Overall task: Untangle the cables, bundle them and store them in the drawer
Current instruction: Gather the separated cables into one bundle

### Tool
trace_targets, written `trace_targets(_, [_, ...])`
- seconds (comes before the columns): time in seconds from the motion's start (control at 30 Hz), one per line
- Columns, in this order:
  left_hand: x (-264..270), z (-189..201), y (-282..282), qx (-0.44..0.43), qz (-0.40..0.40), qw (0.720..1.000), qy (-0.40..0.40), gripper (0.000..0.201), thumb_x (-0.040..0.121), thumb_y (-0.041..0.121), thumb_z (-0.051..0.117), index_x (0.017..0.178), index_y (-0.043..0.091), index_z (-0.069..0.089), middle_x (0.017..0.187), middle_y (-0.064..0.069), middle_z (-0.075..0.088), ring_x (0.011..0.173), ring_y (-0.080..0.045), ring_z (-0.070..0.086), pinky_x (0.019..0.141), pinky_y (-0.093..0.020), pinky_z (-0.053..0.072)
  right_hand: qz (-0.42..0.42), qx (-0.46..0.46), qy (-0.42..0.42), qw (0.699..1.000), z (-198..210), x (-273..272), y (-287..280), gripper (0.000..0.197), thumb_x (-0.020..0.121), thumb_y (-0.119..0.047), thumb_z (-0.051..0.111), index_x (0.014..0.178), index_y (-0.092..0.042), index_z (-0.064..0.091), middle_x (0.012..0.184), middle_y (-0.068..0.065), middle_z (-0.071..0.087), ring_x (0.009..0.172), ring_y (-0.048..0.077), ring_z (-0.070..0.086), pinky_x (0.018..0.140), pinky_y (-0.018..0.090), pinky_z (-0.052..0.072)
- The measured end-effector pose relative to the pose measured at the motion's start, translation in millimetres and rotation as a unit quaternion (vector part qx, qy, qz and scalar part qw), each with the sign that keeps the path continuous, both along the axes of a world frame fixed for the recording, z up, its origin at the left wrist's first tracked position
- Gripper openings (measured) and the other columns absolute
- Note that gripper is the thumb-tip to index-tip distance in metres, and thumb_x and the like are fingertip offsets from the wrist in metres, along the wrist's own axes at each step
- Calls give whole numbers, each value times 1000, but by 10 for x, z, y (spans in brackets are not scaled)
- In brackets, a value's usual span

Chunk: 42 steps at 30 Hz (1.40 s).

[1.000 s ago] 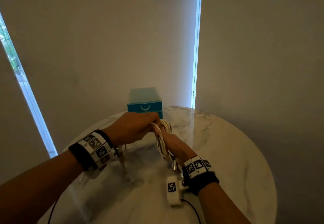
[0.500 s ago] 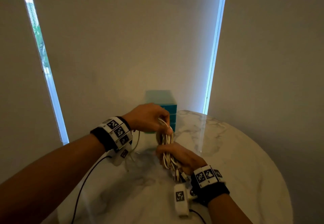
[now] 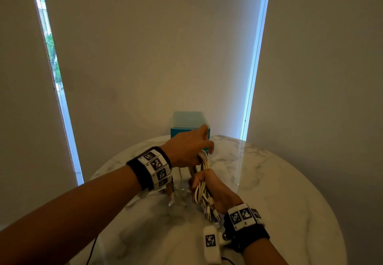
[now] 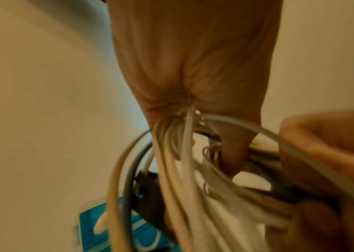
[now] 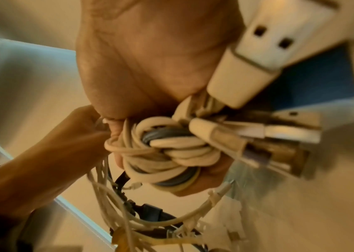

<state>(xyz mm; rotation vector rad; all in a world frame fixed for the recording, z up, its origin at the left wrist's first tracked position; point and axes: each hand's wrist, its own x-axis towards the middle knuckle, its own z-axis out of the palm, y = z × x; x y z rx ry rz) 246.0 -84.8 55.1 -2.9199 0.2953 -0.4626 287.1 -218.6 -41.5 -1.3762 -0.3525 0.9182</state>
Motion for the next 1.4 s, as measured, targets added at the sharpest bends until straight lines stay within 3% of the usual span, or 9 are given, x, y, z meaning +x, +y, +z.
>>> trace_targets(0.13, [96,-67,-119,187,9,979,-83,33,85,29,81,117,28,73,137,-9,58,118,-32,57,91,-49,48,-22,-45,-71,996,72,-10,42,17,56,-7,61,41,-15,57,55,6,49,47,21,46,52,28,38])
trace_targets(0.23, [197,-186,-217,261,-44,958,-107,40,86,23,82,124,23,70,144,-14,58,129,-36,55,102,-53,48,-42,-5,-122,992,41,108,0,13,84,-22,60,74,-17,68,64,-7,65,57,9,60,61,25,49])
trace_targets(0.33, [295,-210,-159,274,-62,953,-114,27,85,32,84,110,27,74,118,-5,72,112,-29,64,95,-47,50,-43,-15,-131,990,6,132,-62,8,74,-18,60,76,-14,66,63,-7,63,56,8,58,59,23,48])
trace_targets(0.5, [358,-12,13,74,-25,997,-26,37,99,57,51,100,29,74,96,5,73,87,-17,65,79,-38,51,-40,-89,-125,987,135,121,-22,37,80,-10,61,43,-12,61,46,4,54,42,18,44,49,26,36])
trace_targets(0.67, [397,-40,48,-101,-6,990,98,18,90,14,74,106,19,77,105,2,78,84,-11,68,81,-37,57,-14,-131,-127,983,185,86,-20,55,85,-12,61,30,-14,54,40,7,48,33,17,38,44,24,34])
trace_targets(0.77, [302,15,-25,-240,-54,960,130,73,84,-12,66,146,26,61,133,5,73,118,-6,68,94,-23,58,-26,-110,-129,985,198,90,-65,31,71,-13,67,41,-11,57,48,10,52,45,24,42,50,29,35])
trace_targets(0.97, [199,117,-149,-413,-132,892,127,54,86,-23,56,123,9,77,120,1,80,114,-7,73,97,-25,58,-12,-1,-132,991,273,31,-67,32,79,-15,77,101,8,78,103,33,73,88,39,64,87,47,54])
trace_targets(1.23, [222,27,-117,-522,-145,829,140,36,95,-15,61,120,6,77,112,0,80,107,-11,74,91,-25,57,-6,113,-109,988,203,25,-190,13,98,-2,63,108,-2,71,64,-2,74,50,8,67,52,19,52])
trace_targets(1.4, [234,59,-122,-480,-133,848,183,41,95,-16,53,116,9,78,116,0,78,109,-9,73,93,-25,57,44,181,-101,977,221,-101,-177,39,98,-11,72,135,-2,65,114,28,76,107,42,75,99,53,60])
